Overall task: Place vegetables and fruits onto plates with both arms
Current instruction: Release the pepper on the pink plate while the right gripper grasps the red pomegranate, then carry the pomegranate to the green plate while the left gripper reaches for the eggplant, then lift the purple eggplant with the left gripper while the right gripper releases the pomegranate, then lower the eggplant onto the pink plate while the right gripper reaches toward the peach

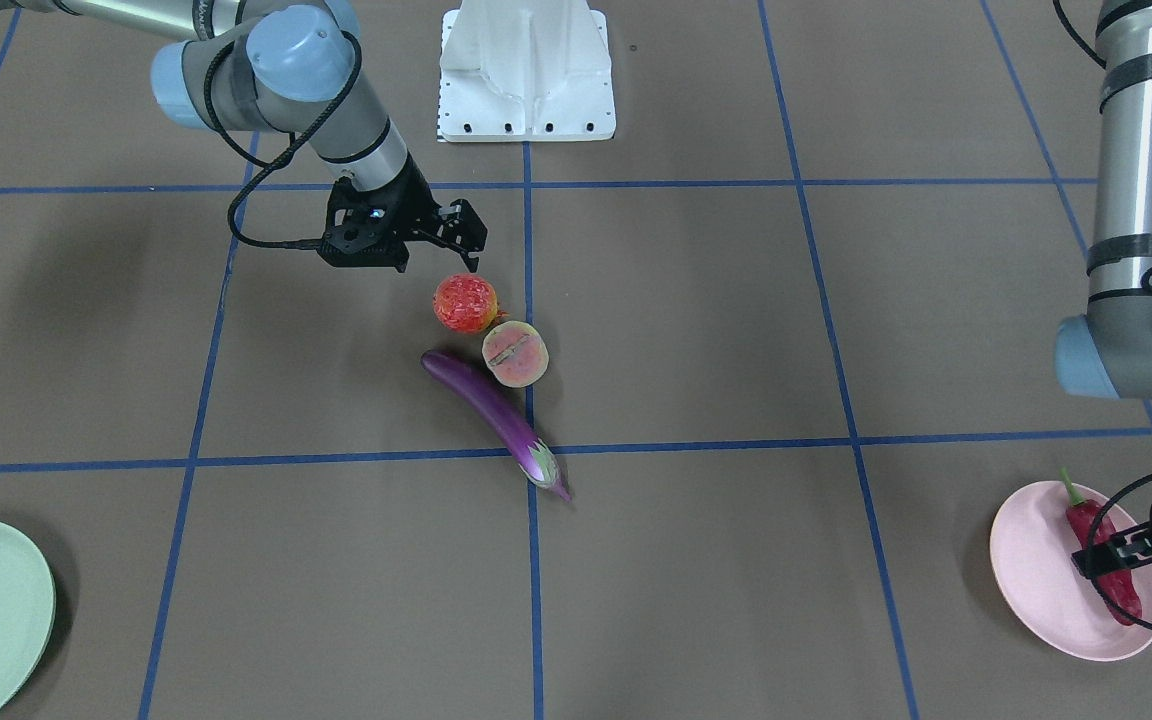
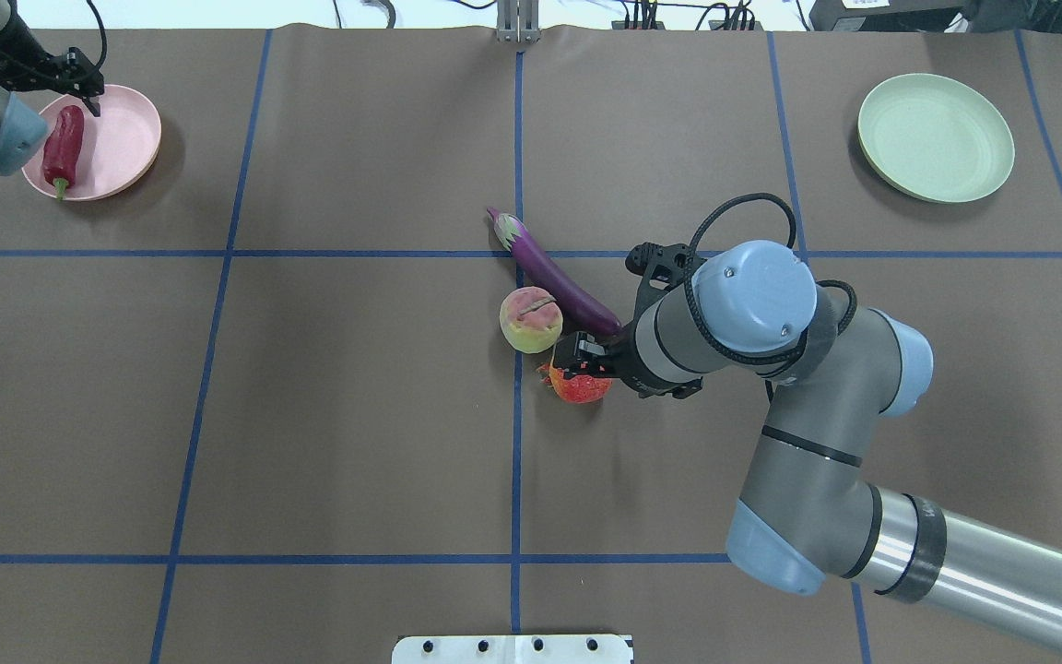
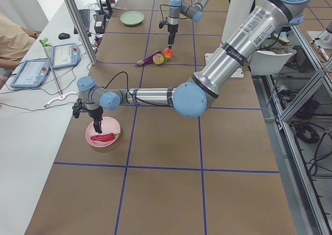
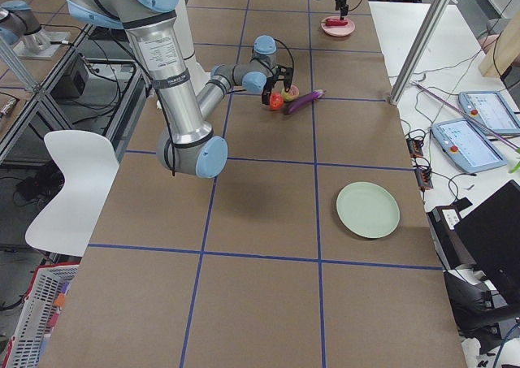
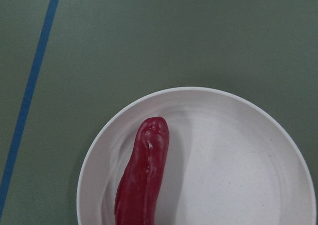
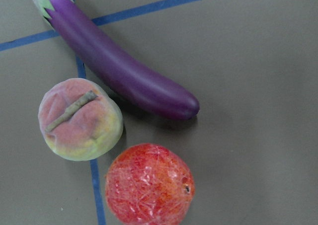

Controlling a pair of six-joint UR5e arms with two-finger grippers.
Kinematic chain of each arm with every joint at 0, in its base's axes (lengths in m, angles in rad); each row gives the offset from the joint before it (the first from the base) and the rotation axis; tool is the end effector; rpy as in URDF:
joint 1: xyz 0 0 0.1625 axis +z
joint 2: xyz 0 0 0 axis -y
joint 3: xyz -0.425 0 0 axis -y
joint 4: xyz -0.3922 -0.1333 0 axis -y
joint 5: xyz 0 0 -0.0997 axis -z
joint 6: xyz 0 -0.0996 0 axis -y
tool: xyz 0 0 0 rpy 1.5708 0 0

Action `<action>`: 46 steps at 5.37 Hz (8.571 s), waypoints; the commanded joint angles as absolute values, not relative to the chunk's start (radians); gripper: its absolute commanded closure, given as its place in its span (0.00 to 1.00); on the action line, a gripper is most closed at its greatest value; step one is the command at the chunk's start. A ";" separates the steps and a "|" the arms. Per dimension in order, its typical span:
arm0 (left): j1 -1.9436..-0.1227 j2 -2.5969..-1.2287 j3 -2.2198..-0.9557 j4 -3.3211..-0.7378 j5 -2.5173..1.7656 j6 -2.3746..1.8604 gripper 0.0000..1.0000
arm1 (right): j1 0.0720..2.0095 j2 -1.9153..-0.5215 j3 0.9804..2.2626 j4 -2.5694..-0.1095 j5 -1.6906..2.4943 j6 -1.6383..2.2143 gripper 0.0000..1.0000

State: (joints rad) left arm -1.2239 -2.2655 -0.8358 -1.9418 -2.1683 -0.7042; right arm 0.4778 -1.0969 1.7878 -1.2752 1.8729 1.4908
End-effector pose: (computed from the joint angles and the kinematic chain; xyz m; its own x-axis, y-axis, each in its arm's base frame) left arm 0.1942 -0.7645 0.5503 0.7534 -0.2307 -0.6158 0.2181 0.9711 -0.0970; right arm -0.5122 -0.3820 0.2600 0.5057 0.1760 0.8445 -0.1788 0.9791 -0.0969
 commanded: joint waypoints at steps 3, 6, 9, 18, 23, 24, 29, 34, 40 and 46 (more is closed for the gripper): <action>-1.224 -2.260 -0.853 -1.944 -2.169 -0.703 0.00 | 0.453 -1.031 1.688 -1.253 1.786 1.499 0.00; -1.223 -2.258 -0.853 -1.945 -2.168 -0.701 0.00 | 0.454 -1.031 1.665 -1.226 1.786 1.500 0.00; -1.221 -2.260 -0.873 -1.933 -2.168 -0.712 0.00 | 0.454 -1.028 1.629 -1.198 1.767 1.502 0.20; -0.741 -2.529 -1.108 -1.884 -2.078 -1.797 0.00 | 1.077 -1.120 1.372 -1.233 1.781 1.192 1.00; -0.687 -2.612 -0.985 -1.944 -2.037 -1.882 0.00 | 1.127 -1.117 1.083 -1.094 1.710 1.193 0.01; -0.655 -2.625 -0.985 -1.950 -2.020 -1.913 0.00 | 1.127 -1.120 1.083 -1.085 1.712 1.193 0.00; -0.600 -2.710 -0.837 -2.065 -1.891 -1.962 1.00 | 1.129 -1.118 1.133 -1.085 1.776 1.170 0.00; -0.771 -2.715 -0.912 -2.051 -2.038 -1.921 1.00 | 1.117 -1.112 1.270 -1.098 1.935 1.180 0.00; -1.259 -2.401 -0.848 -1.898 -2.241 -0.942 1.00 | 0.694 -1.109 1.713 -1.100 1.886 1.774 0.00; -1.200 -2.408 -0.641 -2.058 -2.049 -0.910 0.11 | 0.627 -1.120 1.759 -1.169 1.850 1.770 0.00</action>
